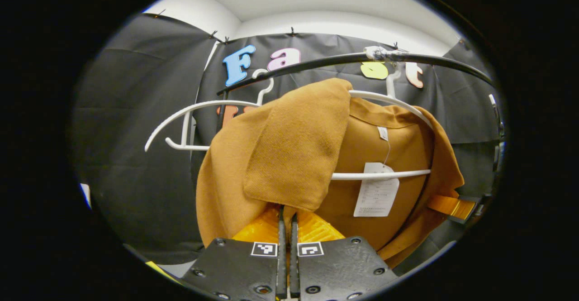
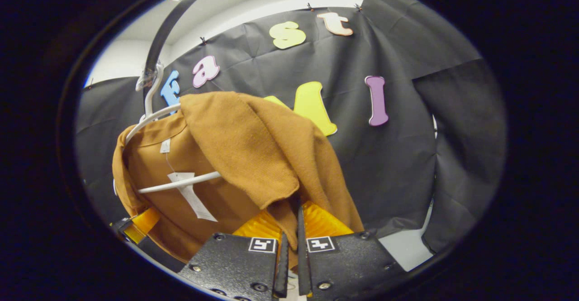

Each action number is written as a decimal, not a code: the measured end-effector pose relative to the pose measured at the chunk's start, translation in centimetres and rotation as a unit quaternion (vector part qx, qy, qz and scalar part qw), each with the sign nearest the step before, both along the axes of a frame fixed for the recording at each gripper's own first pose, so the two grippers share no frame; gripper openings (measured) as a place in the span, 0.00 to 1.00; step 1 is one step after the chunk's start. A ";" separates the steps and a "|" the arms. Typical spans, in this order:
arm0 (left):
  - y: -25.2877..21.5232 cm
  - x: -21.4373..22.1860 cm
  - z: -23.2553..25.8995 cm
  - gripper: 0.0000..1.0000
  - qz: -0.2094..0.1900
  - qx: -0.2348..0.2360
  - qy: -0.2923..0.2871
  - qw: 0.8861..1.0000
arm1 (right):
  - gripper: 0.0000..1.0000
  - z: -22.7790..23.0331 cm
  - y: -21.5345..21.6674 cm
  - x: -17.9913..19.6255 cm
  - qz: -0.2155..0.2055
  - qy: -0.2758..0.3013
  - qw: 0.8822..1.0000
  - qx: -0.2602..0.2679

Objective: Grasp the clothes on the hanger with both hands and then place them into the laundry hamper below.

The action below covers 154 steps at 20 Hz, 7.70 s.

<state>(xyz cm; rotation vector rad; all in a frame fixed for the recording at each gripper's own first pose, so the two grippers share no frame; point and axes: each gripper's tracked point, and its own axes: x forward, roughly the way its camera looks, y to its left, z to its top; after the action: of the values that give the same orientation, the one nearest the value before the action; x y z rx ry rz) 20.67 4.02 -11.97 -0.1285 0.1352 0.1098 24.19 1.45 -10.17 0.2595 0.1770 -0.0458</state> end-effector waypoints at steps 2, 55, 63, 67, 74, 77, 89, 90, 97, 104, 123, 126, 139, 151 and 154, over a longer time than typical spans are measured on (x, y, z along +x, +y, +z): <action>0.2 -0.8 0.7 0.06 -0.003 -0.007 -0.005 1.000 | 0.10 0.6 -1.9 -0.5 -0.022 -0.009 1.000 -0.002; 9.6 -2.6 -2.5 0.00 -0.018 -0.141 0.074 0.987 | 0.07 -6.6 -3.9 5.7 0.061 0.140 0.966 0.207; 4.4 -5.1 -2.9 0.00 -0.073 -0.135 0.080 0.985 | 0.07 -9.1 -0.2 1.7 0.104 0.177 0.956 0.212; 2.1 -6.1 -2.7 0.00 -0.096 -0.138 0.079 0.983 | 0.07 -9.1 1.6 -0.2 0.129 0.183 0.950 0.216; -2.0 -8.4 -0.7 0.00 -0.149 -0.145 0.058 0.977 | 0.07 -7.6 5.3 -4.0 0.180 0.182 0.944 0.207; -4.2 -9.3 -0.2 0.05 -0.176 -0.142 0.062 0.972 | 0.07 -7.0 7.4 -5.5 0.208 0.186 0.939 0.199; -10.0 -11.2 1.7 0.00 -0.251 -0.128 0.061 0.958 | 0.07 -5.5 14.2 -10.9 0.316 0.202 0.903 0.209; -10.1 -11.2 1.3 0.00 -0.251 -0.129 0.064 0.957 | 0.07 -5.9 14.2 -10.9 0.317 0.204 0.903 0.205; -9.4 -12.0 -4.2 0.05 -0.244 -0.139 0.116 0.953 | 0.07 -12.0 14.4 -11.1 0.297 0.268 0.890 0.219; -8.5 -13.0 -11.7 0.00 -0.236 -0.150 0.190 0.941 | 0.07 -18.8 16.9 -10.5 0.268 0.344 0.874 0.216; -7.4 -14.3 -29.5 0.00 -0.247 -0.123 0.388 0.879 | 0.07 -36.2 10.8 -11.5 0.071 0.508 0.853 0.099; -6.1 -14.7 -32.0 0.00 -0.232 -0.098 0.431 0.866 | 0.07 -37.6 9.2 -11.8 0.042 0.526 0.846 0.074; -3.8 -18.3 -35.1 0.48 -0.165 -0.085 0.511 0.839 | 0.40 -34.3 7.5 -11.9 0.027 0.479 0.876 0.044; -4.7 -23.0 -32.5 1.00 -0.104 -0.084 0.508 0.851 | 0.71 -31.8 5.2 -15.8 0.024 0.468 0.883 0.035; -4.6 -23.6 -31.2 1.00 -0.096 -0.072 0.504 0.855 | 0.77 -30.7 3.9 -16.3 0.019 0.460 0.888 0.009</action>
<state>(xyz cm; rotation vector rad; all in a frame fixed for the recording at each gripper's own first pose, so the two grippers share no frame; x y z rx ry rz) -2.90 -0.59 -43.17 -0.1963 1.2128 -0.0443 7.87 5.37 -40.85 0.2369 1.1329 -0.1281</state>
